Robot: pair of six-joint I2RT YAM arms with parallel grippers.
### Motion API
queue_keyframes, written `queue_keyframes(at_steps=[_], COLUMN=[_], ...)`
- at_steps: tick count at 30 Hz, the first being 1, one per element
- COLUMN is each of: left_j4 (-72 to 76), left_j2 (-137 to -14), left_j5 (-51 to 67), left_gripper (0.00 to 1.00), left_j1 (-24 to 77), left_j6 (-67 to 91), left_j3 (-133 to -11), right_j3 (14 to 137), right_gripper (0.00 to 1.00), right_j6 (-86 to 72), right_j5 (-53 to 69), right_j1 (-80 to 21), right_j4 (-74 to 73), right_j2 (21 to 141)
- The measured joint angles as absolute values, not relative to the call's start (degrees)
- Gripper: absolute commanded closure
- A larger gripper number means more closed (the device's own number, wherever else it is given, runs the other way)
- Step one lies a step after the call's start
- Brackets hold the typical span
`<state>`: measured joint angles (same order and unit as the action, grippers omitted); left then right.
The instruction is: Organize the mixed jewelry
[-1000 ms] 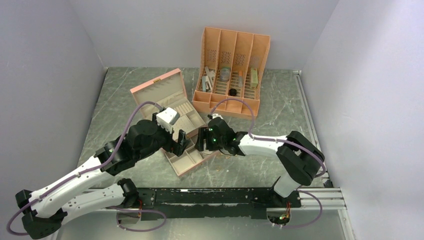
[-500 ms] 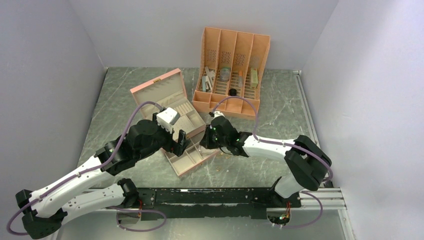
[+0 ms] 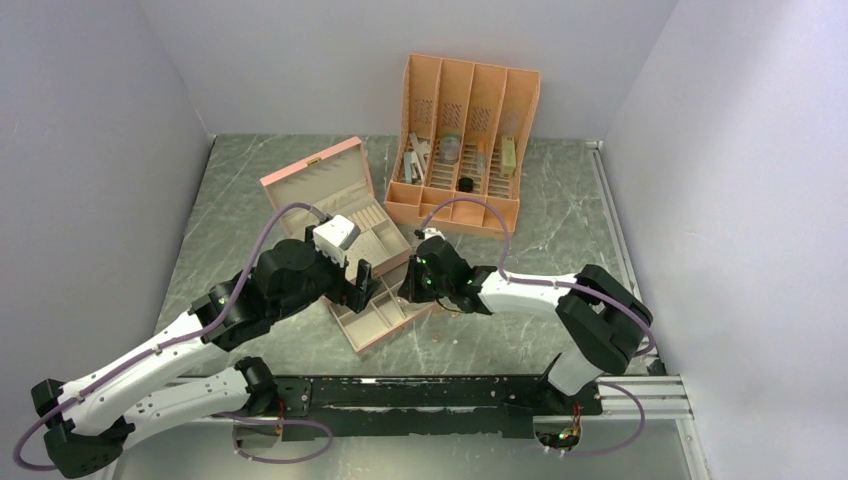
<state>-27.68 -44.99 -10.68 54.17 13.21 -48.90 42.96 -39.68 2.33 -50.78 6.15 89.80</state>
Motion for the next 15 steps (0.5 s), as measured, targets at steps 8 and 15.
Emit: queue_keyframes(at_steps=[8, 15], left_j4=[-27.7, -27.7], left_j2=[-45.0, -45.0], left_j5=[-10.7, -10.7], left_gripper=[0.03, 0.03], left_j1=[54.2, 54.2], left_j6=[13.2, 13.2], left_j3=[-48.9, -48.9], right_j3=[41.9, 41.2], right_gripper=[1.00, 1.00], right_j6=[-40.3, -41.1], right_j5=[2.4, 2.8], right_j1=[-51.2, -51.5], right_j4=[6.3, 7.5], right_j2=[90.0, 91.1])
